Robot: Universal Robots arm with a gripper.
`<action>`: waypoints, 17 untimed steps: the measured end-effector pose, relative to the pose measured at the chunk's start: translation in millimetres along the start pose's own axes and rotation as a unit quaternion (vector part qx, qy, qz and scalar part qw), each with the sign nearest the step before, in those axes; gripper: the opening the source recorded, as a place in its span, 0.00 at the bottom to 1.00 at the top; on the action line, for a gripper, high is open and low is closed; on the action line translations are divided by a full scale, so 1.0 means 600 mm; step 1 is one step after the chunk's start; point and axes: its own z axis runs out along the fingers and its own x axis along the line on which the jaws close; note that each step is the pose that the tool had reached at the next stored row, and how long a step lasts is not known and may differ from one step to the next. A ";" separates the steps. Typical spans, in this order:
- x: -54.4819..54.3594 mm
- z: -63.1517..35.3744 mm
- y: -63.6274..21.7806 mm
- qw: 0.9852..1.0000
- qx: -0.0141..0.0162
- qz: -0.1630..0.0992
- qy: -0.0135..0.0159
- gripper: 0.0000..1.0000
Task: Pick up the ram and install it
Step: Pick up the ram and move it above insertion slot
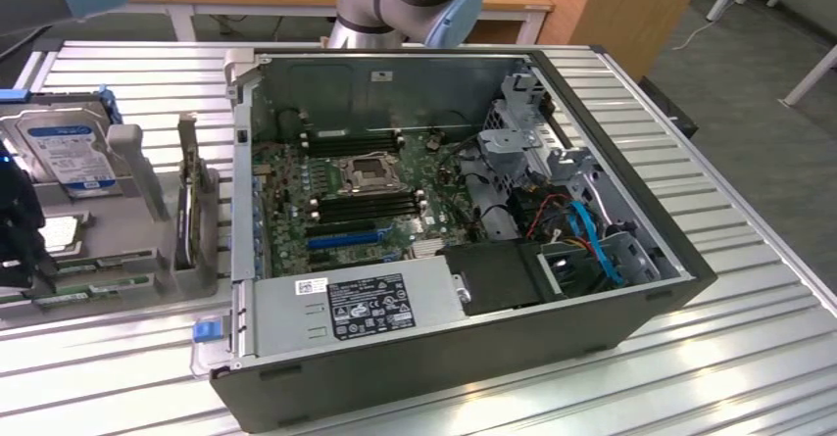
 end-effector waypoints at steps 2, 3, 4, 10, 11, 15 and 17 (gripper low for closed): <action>0.000 0.006 0.000 1.000 0.000 0.000 0.000 0.32; 0.000 0.009 0.000 1.000 0.000 0.000 0.000 0.32; -0.001 0.012 0.000 1.000 0.000 0.000 0.000 0.32; -0.002 0.030 0.000 1.000 0.000 0.000 0.000 0.32; -0.002 0.032 0.000 1.000 0.000 0.000 0.000 0.32; -0.006 0.034 -0.001 1.000 0.000 0.000 0.000 0.32; -0.007 0.038 -0.001 1.000 0.000 0.000 0.000 0.32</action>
